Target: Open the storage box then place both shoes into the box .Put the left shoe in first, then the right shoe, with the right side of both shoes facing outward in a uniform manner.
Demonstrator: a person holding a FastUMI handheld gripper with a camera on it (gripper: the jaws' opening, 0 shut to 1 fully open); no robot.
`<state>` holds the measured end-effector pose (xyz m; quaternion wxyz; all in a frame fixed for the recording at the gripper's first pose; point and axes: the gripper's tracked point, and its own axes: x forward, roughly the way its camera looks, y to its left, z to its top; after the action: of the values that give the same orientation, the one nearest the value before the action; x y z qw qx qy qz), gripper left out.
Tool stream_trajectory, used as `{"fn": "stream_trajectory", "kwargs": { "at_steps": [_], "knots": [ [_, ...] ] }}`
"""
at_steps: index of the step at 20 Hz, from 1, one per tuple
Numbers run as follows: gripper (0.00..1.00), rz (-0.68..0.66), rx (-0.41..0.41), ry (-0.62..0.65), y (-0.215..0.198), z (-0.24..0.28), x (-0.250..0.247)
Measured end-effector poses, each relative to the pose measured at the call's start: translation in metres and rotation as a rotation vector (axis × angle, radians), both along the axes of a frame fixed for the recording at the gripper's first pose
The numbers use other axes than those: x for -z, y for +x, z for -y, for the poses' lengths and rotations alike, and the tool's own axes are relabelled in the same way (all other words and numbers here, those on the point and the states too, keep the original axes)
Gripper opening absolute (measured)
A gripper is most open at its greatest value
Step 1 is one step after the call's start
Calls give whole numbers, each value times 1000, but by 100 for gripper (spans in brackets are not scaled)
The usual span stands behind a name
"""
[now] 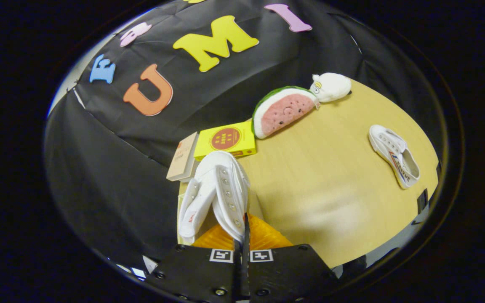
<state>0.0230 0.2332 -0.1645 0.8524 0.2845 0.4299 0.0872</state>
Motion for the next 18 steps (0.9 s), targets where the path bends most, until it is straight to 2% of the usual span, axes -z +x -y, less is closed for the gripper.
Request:
{"fn": "stream_trajectory", "kwargs": {
  "at_steps": [3, 6, 9, 18],
  "knots": [
    [0, -5, -6, 43, -8, -55, -8],
    [0, -7, -16, 32, -14, -101, -2],
    [0, -42, 6, 63, -16, -137, 11],
    [0, -79, 99, -34, 1, -150, 72]
  ]
}}
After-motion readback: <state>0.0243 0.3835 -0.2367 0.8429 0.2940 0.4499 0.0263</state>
